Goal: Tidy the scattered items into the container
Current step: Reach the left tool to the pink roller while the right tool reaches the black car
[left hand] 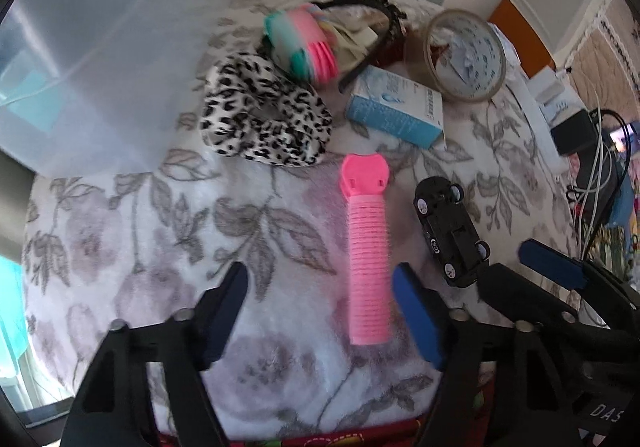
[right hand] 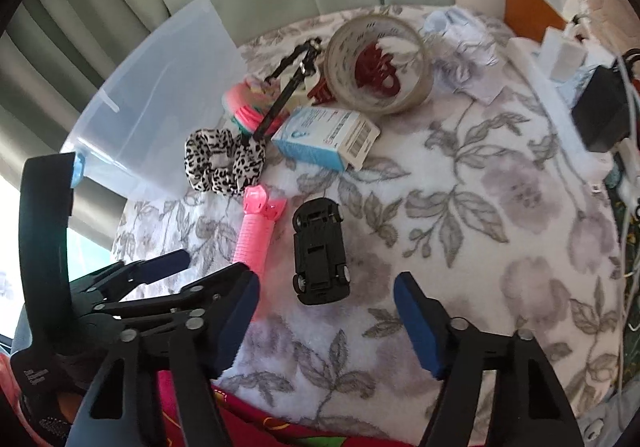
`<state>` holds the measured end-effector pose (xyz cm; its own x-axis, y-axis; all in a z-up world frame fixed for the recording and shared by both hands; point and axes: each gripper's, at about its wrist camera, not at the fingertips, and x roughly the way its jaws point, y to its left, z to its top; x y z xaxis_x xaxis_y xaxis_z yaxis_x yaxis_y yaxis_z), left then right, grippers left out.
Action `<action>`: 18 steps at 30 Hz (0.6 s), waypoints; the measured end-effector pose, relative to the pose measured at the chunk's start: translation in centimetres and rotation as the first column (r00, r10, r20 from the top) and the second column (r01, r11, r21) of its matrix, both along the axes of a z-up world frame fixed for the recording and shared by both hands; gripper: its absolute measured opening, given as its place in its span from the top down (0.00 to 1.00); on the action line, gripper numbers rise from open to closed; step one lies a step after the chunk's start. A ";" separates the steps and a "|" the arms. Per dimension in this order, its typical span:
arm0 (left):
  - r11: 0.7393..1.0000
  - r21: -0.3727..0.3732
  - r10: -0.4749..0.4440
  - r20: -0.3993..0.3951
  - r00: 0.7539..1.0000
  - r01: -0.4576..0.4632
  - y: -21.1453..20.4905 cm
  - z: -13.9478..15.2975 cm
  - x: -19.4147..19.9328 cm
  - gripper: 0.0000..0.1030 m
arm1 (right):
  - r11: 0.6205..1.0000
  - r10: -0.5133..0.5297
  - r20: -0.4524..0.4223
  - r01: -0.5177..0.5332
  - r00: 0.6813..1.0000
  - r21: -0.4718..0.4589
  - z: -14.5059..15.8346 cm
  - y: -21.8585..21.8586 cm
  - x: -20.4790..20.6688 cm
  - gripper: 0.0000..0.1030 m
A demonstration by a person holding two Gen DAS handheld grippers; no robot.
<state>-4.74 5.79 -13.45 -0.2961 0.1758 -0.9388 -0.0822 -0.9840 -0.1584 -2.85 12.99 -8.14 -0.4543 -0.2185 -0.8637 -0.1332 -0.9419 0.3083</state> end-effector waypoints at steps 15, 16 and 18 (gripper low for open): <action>0.998 0.039 -0.052 0.011 0.999 0.052 1.3 -0.9 -2.7 0.49 | 0.995 0.011 0.048 -0.006 0.999 -0.102 -2.8 1.1 -2.6 0.47; 0.998 0.038 -0.055 0.009 0.998 0.055 1.4 -0.9 -2.9 0.50 | 0.994 0.009 0.051 -0.004 0.999 -0.111 -3.0 1.2 -2.8 0.48; 0.998 0.032 -0.058 0.005 0.998 0.058 1.6 -0.7 -3.0 0.50 | 0.993 0.004 0.062 0.003 0.998 -0.117 -3.3 1.3 -2.9 0.51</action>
<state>-7.79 7.41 -14.19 -0.2795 0.2222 -0.9341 -0.1377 -0.9721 -0.1901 -5.74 14.31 -11.49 -0.4002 -0.3197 -0.8589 -0.1549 -0.9001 0.4073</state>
